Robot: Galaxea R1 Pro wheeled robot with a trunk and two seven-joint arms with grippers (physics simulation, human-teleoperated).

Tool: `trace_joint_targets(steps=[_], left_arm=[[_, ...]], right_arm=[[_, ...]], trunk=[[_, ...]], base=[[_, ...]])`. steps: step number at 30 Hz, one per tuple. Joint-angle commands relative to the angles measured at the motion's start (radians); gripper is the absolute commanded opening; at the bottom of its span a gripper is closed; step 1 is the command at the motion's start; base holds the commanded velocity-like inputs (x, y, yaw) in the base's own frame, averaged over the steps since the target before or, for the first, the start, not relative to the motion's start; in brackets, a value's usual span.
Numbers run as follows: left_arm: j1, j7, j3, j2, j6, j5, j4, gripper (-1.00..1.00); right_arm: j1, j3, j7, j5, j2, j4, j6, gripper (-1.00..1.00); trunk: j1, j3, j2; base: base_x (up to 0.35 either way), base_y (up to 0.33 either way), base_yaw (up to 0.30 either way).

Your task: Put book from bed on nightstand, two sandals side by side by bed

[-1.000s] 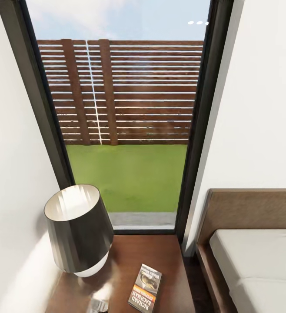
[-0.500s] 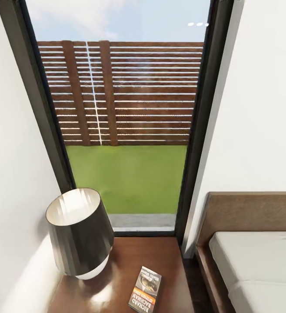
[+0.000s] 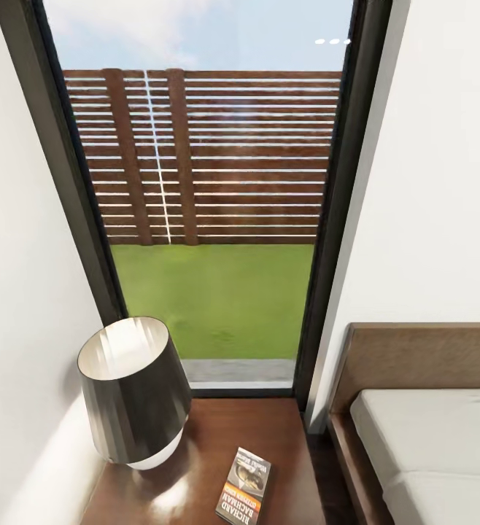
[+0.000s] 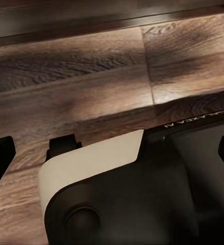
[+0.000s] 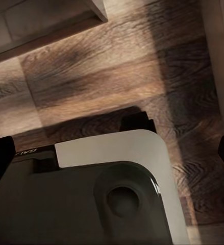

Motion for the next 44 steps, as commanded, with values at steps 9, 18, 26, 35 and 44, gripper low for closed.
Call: trace_joint_targets(steps=[9,18,26,35,44], left_arm=[[0.001,0.003,-0.003,-0.001,-0.005,0.003,-0.002,1.0],[0.001,0.003,-0.003,-0.001,-0.005,0.003,-0.002,1.0],[0.001,0.003,-0.003,-0.001,-0.005,0.0,-0.002,1.0],[0.001,0.003,-0.003,-0.001,-0.005,0.0,-0.002,1.0],[0.001,0.003,-0.003,-0.001,-0.006,0.0,-0.002,1.0]], right_arm=[[-0.002,-0.003,0.002,-0.005,0.0,0.005,-0.003,1.0],[-0.002,-0.003,0.001,-0.006,0.013,0.005,-0.004,1.0],[-0.002,-0.003,0.001,-0.01,0.014,0.005,-0.008,1.0],[-0.002,-0.003,0.001,-0.01,0.014,0.005,-0.008,1.0],[-0.002,-0.003,0.001,-0.01,0.014,0.005,-0.008,1.0]], trunk=[[0.0,-0.001,-0.001],[0.0,-0.001,-0.001],[0.0,-0.001,-0.001],[0.0,-0.001,-0.001],[0.0,-0.001,-0.001]], base=[[0.0,0.0,0.0],[0.0,0.0,0.0],[0.0,0.0,0.0],[0.0,0.0,0.0],[0.0,0.0,0.0]])
